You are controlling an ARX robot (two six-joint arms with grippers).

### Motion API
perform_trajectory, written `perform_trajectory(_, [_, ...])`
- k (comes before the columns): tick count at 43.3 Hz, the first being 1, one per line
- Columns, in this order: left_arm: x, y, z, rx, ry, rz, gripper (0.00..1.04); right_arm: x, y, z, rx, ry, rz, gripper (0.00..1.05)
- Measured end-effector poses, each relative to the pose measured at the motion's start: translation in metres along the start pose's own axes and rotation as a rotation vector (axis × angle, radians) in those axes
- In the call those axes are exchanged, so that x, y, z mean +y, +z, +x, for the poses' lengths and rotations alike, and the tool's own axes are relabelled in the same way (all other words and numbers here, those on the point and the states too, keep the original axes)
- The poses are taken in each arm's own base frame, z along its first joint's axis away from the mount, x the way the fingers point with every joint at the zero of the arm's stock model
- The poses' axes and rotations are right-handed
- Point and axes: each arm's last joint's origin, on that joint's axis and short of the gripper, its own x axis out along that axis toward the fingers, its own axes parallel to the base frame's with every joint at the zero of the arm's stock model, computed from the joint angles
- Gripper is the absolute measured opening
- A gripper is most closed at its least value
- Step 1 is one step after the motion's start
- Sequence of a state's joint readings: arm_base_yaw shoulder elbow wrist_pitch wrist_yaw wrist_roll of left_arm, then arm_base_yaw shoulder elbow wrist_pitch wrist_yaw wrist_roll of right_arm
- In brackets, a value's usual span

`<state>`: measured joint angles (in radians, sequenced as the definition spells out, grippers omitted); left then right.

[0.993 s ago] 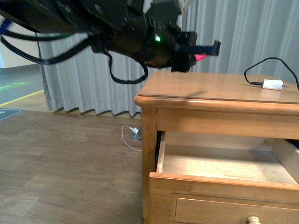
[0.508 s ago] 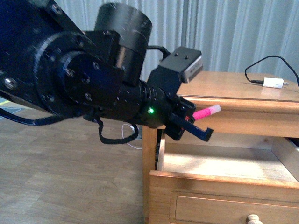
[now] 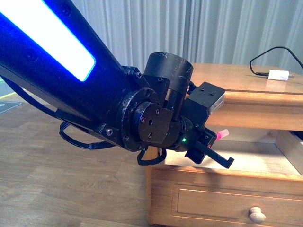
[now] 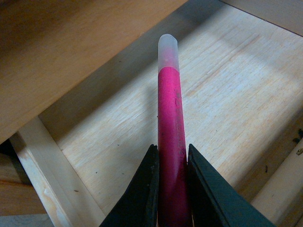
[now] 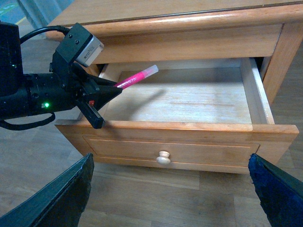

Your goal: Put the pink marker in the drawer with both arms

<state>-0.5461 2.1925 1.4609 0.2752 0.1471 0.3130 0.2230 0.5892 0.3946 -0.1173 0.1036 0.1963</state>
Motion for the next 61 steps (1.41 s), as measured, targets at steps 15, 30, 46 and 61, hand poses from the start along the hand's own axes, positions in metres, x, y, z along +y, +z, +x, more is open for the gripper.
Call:
perform_trajectory(15, [0.0002, 0.0014, 0.0001, -0.004, 0.001, -0.001, 0.15, 0.0000, 0.0000, 0.0000, 0.000, 0.000, 0.000, 0.96])
perform_trajectory(30, [0.0002, 0.0014, 0.0001, -0.004, 0.001, -0.002, 0.15, 0.0000, 0.0000, 0.0000, 0.000, 0.000, 0.000, 0.96])
perform_trajectory(46, [0.0003, 0.0014, 0.0001, -0.004, 0.001, -0.005, 0.26, 0.0000, 0.0000, 0.0000, 0.000, 0.000, 0.000, 0.96])
perform_trajectory(61, [0.0002, 0.0014, 0.0001, -0.004, 0.001, -0.005, 0.73, 0.0000, 0.0000, 0.0000, 0.000, 0.000, 0.000, 0.96])
